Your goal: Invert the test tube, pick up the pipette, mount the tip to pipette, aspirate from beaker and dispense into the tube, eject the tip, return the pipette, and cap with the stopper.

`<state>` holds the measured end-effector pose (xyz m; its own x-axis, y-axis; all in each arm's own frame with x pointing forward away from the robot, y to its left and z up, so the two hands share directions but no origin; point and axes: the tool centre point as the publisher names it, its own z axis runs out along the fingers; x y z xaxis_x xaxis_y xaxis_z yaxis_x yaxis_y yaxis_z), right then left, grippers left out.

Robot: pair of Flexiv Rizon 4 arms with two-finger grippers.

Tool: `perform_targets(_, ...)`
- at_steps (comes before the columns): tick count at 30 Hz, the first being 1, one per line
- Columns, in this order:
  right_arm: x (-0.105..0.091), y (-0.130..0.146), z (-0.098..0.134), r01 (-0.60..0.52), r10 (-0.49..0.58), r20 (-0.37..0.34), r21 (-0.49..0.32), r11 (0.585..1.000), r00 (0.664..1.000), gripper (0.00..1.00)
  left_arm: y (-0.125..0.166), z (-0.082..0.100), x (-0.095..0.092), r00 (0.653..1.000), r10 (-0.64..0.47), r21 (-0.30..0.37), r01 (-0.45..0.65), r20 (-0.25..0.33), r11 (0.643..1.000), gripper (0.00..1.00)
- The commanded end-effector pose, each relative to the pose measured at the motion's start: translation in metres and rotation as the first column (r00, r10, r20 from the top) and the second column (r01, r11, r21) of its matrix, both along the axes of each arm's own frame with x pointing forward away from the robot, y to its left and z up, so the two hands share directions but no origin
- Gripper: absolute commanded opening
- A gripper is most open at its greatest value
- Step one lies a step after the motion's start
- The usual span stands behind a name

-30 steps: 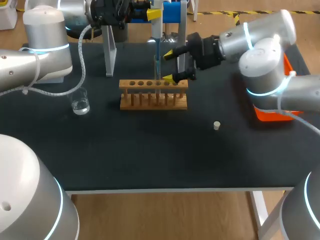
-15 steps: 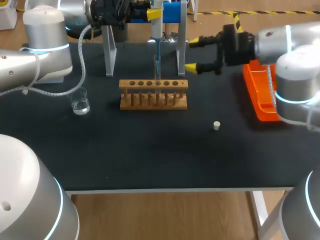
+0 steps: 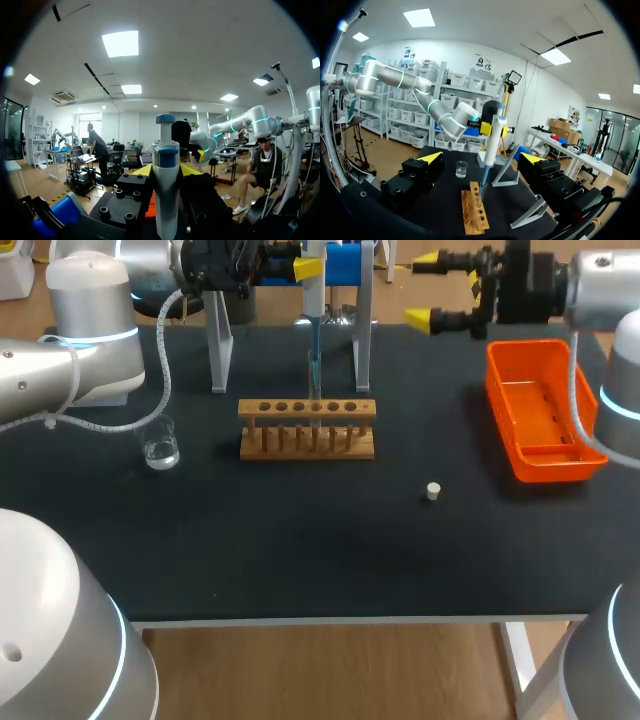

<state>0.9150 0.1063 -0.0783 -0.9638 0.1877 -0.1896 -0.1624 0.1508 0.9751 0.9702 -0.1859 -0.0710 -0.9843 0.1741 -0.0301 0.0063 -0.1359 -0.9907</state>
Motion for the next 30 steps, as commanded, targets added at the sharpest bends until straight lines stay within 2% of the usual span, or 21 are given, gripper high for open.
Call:
perform_targets(1,0.001,0.002,0.021,-0.016,0.016,-0.005,0.003,1.0,1.0,1.0,0.0,0.0,0.001,1.0,-0.004,-0.002,0.004,0.001,1.0,0.0)
perform_targets(2,0.002,0.005,0.027,-0.018,0.018,-0.005,0.005,1.0,1.0,0.98,0.0,0.0,0.001,1.0,-0.004,-0.002,0.004,0.001,1.0,0.0)
perform_targets(3,0.002,0.006,0.029,-0.021,0.021,-0.008,0.011,1.0,1.0,0.89,0.0,0.0,0.001,1.0,-0.004,-0.002,0.004,0.001,1.0,0.0)
perform_targets(4,0.003,0.009,0.034,-0.026,0.026,-0.012,0.016,1.0,1.0,0.67,0.0,0.0,0.001,1.0,-0.004,-0.002,0.004,0.001,1.0,0.0)
perform_targets(8,0.007,0.021,0.044,-0.045,0.047,-0.043,0.046,0.998,0.998,0.24,0.0,0.0,0.001,1.0,-0.004,-0.002,0.004,0.001,1.0,0.0)
perform_targets(11,0.011,0.029,0.051,-0.045,0.049,-0.054,0.058,0.997,0.997,0.11,0.0,0.0,0.001,1.0,-0.004,-0.002,0.004,0.001,1.0,0.0)
perform_targets(12,0.013,0.034,0.054,-0.047,0.05,-0.059,0.063,0.997,0.997,0.0,0.0,0.0,0.001,1.0,-0.004,-0.002,0.004,0.001,1.0,0.0)
perform_targets(22,0.025,0.07,0.075,-0.068,0.075,-0.071,0.094,0.993,0.995,0.0,0.0,0.0,0.001,1.0,-0.004,-0.002,0.004,0.001,1.0,0.0)
perform_targets(30,0.026,0.09,0.08,-0.069,0.076,-0.076,0.095,0.993,0.994,0.0,0.0,0.0,0.001,1.0,-0.004,-0.002,0.004,0.001,1.0,0.0)
